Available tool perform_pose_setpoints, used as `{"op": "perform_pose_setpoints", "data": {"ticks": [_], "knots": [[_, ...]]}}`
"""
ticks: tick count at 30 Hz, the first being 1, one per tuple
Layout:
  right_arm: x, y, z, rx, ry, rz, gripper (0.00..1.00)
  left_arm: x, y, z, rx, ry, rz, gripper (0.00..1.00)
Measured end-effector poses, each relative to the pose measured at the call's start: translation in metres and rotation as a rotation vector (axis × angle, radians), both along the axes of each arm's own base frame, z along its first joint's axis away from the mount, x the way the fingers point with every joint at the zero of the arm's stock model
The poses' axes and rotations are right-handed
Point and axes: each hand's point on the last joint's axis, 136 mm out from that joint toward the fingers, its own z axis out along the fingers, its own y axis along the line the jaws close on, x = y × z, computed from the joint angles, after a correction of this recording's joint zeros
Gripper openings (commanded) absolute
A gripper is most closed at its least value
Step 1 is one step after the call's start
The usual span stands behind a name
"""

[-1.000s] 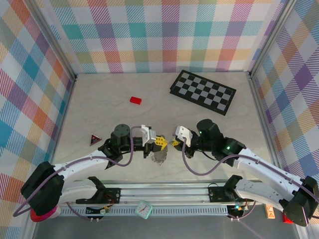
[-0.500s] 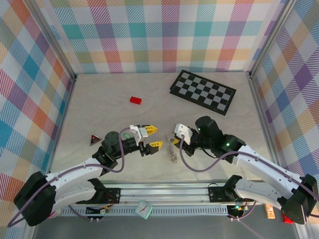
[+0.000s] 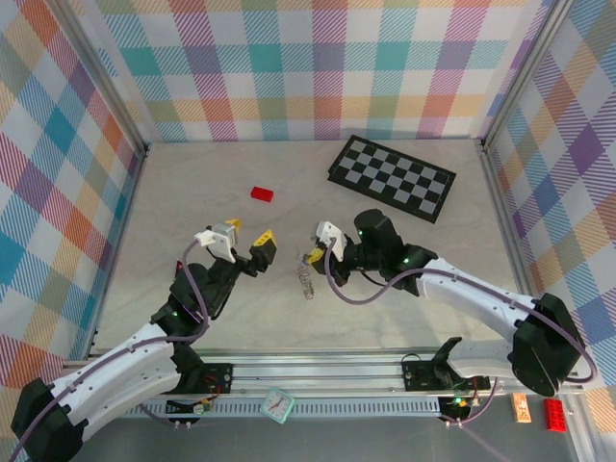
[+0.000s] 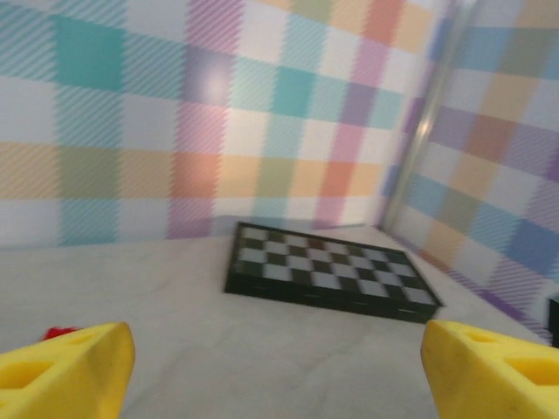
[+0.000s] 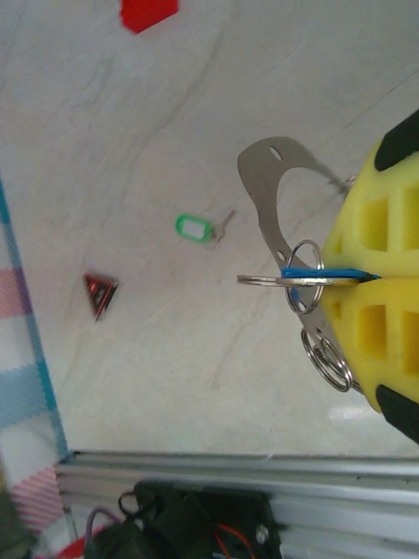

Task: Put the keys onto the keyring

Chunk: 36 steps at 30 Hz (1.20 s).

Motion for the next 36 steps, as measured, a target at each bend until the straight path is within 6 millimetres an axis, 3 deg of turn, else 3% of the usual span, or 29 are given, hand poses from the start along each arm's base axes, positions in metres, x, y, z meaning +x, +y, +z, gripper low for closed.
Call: {"op": "perform_pose_setpoints", "data": {"ticks": [6,11,22,25,31,36], "knots": [[0.028,-0.048,-0.044,-0.178,-0.020,-0.120,0.00,0.012,0.009,-0.015,0.029,0.093,0.089,0.87],[0.027,-0.080,-0.081,-0.389,-0.051,-0.148,0.00,0.020,0.005,-0.030,0.070,0.156,0.107,0.88],[0.030,-0.128,-0.139,-0.744,-0.052,-0.151,0.00,0.031,0.009,-0.043,0.097,0.210,0.173,0.89],[0.028,-0.138,-0.153,-0.818,-0.040,-0.141,0.06,0.032,0.013,-0.042,0.092,0.225,0.198,0.89],[0.030,-0.147,-0.160,-0.887,-0.041,-0.140,0.39,0.033,0.016,-0.038,0.075,0.249,0.214,0.90],[0.038,-0.142,-0.136,-0.823,-0.076,-0.199,0.47,0.032,0.018,-0.044,0.097,0.274,0.217,0.90]]}}
